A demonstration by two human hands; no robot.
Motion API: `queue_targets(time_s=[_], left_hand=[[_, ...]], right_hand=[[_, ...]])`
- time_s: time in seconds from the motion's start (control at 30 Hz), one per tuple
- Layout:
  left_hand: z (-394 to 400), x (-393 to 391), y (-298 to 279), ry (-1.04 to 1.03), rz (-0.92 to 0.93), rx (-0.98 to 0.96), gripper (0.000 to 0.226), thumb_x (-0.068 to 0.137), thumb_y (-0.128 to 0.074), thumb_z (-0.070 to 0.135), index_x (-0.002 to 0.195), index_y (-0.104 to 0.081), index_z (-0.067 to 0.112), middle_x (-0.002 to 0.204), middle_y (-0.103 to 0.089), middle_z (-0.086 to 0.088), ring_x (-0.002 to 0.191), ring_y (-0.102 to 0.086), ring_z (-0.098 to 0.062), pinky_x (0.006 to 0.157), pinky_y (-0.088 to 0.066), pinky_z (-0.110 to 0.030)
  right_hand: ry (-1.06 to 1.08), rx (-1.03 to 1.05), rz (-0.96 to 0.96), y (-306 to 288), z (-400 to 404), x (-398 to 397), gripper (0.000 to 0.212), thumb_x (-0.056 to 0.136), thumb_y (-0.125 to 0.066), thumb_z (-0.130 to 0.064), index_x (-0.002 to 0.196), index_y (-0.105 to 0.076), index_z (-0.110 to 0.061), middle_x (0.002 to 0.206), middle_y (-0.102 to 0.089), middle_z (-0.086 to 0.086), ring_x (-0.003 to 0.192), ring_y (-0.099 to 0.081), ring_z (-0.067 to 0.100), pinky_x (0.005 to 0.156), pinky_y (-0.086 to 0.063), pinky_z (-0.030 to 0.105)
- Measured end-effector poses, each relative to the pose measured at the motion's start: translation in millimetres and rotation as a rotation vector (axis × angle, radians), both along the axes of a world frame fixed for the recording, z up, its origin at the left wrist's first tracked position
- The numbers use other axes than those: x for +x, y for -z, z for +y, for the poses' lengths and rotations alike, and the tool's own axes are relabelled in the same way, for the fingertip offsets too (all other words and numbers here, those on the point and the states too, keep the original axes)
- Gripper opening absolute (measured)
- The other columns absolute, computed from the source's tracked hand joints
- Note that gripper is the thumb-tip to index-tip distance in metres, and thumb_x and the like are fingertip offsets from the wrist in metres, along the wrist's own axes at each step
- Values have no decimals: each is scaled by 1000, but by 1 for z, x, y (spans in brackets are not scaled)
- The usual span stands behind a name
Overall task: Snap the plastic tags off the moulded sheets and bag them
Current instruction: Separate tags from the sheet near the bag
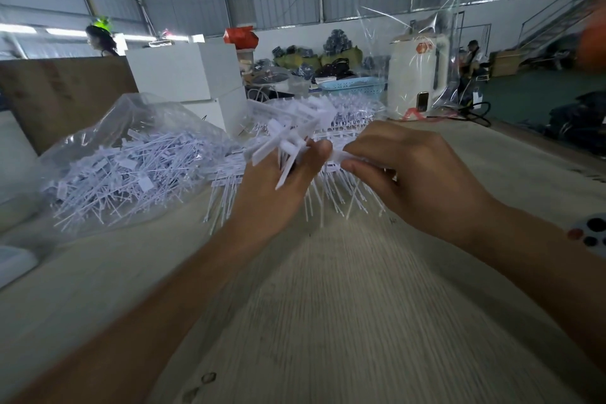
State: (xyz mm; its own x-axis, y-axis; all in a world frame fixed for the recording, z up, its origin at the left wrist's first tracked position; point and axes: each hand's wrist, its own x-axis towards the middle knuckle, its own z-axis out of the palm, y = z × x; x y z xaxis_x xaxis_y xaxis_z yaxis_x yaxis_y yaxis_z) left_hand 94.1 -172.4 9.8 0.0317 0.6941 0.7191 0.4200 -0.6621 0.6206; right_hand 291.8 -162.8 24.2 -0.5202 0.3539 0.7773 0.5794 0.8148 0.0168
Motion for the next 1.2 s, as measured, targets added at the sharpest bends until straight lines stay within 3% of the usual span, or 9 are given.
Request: queue_targets(time_s=[0.1, 0.27, 0.47, 0.53, 0.67, 0.8, 0.93, 1.1, 1.2], left_hand=[[1, 7, -1, 15, -96, -40, 50, 93, -57, 52, 68, -50, 10, 51, -37, 6, 49, -37, -9, 49, -29, -34], [-1, 15, -3, 56, -237, -147, 47, 96, -57, 45, 51, -52, 34, 47, -36, 11, 43, -30, -8, 50, -27, -29], [-5, 22, -6, 211, -282, -300, 47, 105, -45, 42, 75, -70, 16, 71, -74, -8, 38, -29, -14, 42, -25, -20], [-5, 23, -5, 258, -344, -359, 42, 106, -46, 37, 86, -61, 3, 63, -70, -7, 36, -29, -12, 40, -24, -18], [-5, 23, -6, 258, -367, -367, 32, 103, -55, 35, 72, -56, 26, 53, -41, 3, 42, -34, -8, 41, -25, -19], [-3, 14, -5, 236, -357, -432, 37, 101, -56, 38, 67, -50, 28, 51, -39, 13, 39, -34, -2, 40, -26, -17], [0, 7, -4, 263, -345, -432, 32, 96, -64, 34, 67, -54, 28, 56, -33, 9, 46, -26, -7, 43, -27, -19], [4, 7, -1, 449, -474, -473, 28, 92, -67, 30, 66, -61, 19, 54, -31, 3, 46, -27, -11, 45, -31, -21], [4, 6, -3, 516, -531, -497, 36, 98, -55, 39, 72, -54, 15, 52, -44, -2, 47, -39, -16, 49, -39, -25]], right_hand=[[102, 110, -32, 0, -6, -5, 21, 101, -56, -12, 88, -69, -2, 85, -62, 10, 71, -58, 33, 57, -50, 45], [230, 263, -89, 0, -9, -5, 14, 88, -63, 8, 81, -67, -3, 79, -61, 11, 67, -55, 31, 48, -47, 42], [318, 379, -149, -1, -9, -6, 15, 82, -69, 8, 81, -66, -7, 80, -62, 8, 69, -54, 26, 49, -37, 31], [338, 411, -164, -3, -6, -3, 18, 79, -66, 12, 86, -69, -5, 84, -64, 10, 71, -56, 28, 54, -29, 29], [394, 420, -177, -4, -3, -2, 21, 82, -65, 12, 94, -71, -3, 88, -67, 11, 74, -57, 29, 57, -27, 29], [494, 312, -92, -11, 9, 17, 13, 92, -60, 8, 97, -71, 2, 88, -66, 18, 78, -59, 31, 60, -35, 30], [344, 174, 265, -20, 20, 47, 16, 99, -63, -9, 104, -75, 0, 97, -63, 18, 80, -54, 20, 72, -41, 20], [161, 101, 176, -8, 18, 20, 24, 99, -62, -11, 120, -71, -5, 102, -57, 13, 79, -49, 14, 70, -44, 22], [62, 72, 142, -5, 15, 13, 28, 95, -68, -12, 122, -70, -4, 97, -61, 11, 82, -46, 6, 76, -35, 9]])
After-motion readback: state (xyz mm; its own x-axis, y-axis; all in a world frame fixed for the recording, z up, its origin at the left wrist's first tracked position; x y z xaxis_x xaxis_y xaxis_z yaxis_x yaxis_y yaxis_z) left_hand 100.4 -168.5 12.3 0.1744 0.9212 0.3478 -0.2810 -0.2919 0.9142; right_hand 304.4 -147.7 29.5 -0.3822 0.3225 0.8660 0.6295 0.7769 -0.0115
